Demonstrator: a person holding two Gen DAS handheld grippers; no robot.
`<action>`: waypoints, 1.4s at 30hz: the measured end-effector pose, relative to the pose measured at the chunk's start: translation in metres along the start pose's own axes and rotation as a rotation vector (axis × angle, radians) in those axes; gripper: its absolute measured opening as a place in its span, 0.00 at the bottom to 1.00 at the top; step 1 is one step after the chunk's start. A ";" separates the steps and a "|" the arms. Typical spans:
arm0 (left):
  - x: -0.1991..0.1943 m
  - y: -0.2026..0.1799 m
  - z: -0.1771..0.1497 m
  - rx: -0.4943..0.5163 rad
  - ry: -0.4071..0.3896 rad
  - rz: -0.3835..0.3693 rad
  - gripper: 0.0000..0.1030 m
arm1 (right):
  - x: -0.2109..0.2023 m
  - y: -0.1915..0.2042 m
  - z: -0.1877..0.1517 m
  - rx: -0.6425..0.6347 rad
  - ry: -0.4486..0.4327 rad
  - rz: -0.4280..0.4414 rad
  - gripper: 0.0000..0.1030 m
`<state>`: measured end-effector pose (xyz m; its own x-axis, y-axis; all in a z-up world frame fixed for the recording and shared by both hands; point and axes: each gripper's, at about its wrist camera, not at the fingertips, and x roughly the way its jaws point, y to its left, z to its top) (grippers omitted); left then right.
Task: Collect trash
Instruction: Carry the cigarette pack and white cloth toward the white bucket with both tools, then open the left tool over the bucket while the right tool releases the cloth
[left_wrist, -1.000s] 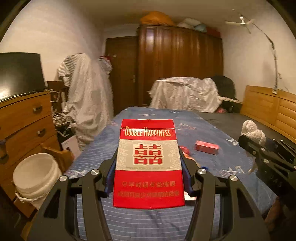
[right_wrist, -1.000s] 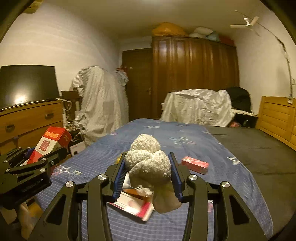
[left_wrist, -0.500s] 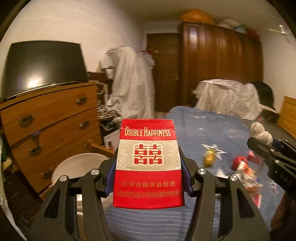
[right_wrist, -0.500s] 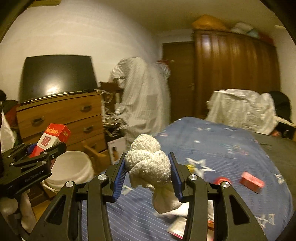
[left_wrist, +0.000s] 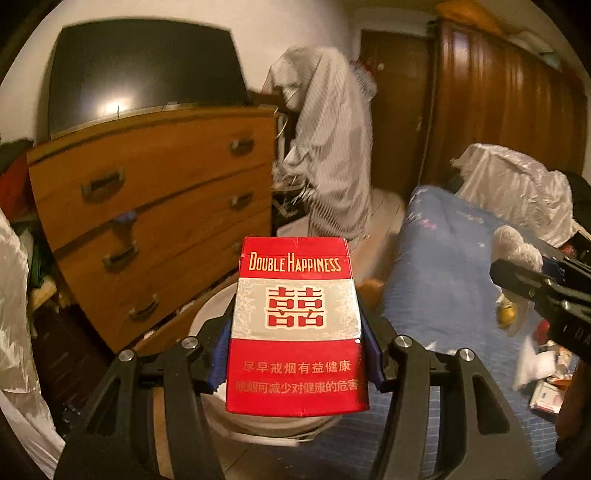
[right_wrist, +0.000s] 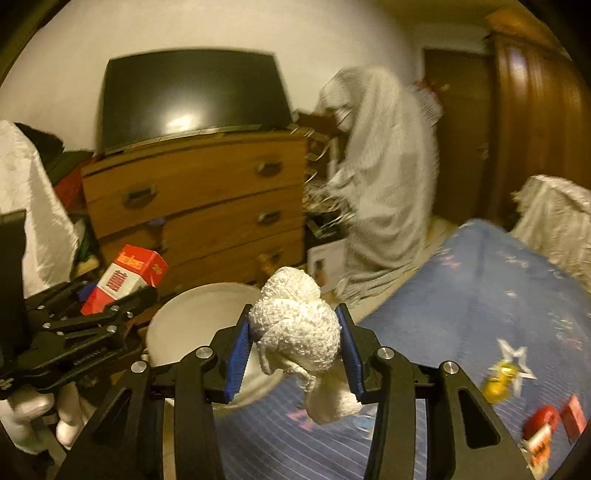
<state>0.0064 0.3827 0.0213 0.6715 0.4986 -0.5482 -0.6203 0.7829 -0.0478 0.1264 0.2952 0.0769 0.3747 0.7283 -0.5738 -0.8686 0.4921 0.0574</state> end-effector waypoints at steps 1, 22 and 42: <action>0.009 0.009 0.000 -0.009 0.026 0.001 0.53 | 0.014 0.003 0.005 0.002 0.022 0.017 0.44; 0.131 0.076 -0.030 -0.054 0.289 -0.022 0.53 | 0.200 0.035 -0.013 -0.019 0.385 0.171 0.44; 0.116 0.068 -0.025 -0.034 0.248 -0.004 0.64 | 0.116 0.001 -0.015 0.043 0.199 0.166 0.70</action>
<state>0.0315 0.4845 -0.0661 0.5564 0.3856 -0.7360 -0.6337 0.7698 -0.0758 0.1647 0.3730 -0.0018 0.1534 0.6950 -0.7025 -0.8967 0.3966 0.1966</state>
